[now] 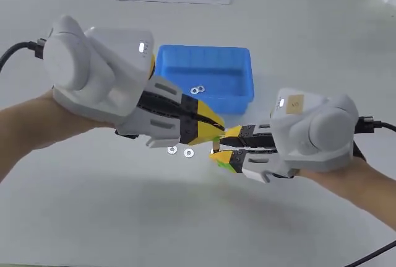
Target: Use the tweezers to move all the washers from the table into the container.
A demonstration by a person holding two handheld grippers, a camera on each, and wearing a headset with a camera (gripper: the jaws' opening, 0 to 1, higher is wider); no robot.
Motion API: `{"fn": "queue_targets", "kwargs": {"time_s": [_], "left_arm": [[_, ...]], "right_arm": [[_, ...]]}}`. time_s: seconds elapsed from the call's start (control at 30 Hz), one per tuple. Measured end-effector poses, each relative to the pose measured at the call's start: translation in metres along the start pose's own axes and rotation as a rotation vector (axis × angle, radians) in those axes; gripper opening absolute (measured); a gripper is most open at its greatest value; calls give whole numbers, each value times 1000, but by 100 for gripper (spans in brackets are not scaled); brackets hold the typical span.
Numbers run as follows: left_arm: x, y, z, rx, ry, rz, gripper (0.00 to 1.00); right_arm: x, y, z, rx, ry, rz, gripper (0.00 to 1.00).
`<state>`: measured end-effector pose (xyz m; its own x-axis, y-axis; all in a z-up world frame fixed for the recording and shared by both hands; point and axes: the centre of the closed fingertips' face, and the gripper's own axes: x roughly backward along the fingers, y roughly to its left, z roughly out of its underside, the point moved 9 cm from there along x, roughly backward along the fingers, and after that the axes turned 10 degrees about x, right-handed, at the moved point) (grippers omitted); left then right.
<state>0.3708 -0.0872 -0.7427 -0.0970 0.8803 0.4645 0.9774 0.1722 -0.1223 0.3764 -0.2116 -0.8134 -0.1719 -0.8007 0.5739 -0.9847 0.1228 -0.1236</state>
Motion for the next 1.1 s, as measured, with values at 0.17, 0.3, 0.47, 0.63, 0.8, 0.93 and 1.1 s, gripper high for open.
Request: {"fn": "queue_targets", "kwargs": {"time_s": [0.17,0.3,0.47,0.63,0.8,0.93,1.1], "left_arm": [[0,1,0,-5,4,3,5],[0,1,0,-6,3,0,5],[1,1,0,-5,5,1,5],[2,2,0,-5,5,1,5],[2,2,0,-10,9,2,5],[3,1,-1,-20,21,2,5],[8,-2,-5,-38,25,-2,5]], "right_arm": [[1,-1,-4,28,-11,-20,16],[0,-2,-4,50,-7,-30,16],[-1,0,-5,62,-7,-48,12],[-1,-1,-4,52,-9,-51,12],[-1,-1,-5,50,-3,-53,11],[-2,0,-7,66,9,-49,11],[-2,0,-14,72,2,-56,11]]}}
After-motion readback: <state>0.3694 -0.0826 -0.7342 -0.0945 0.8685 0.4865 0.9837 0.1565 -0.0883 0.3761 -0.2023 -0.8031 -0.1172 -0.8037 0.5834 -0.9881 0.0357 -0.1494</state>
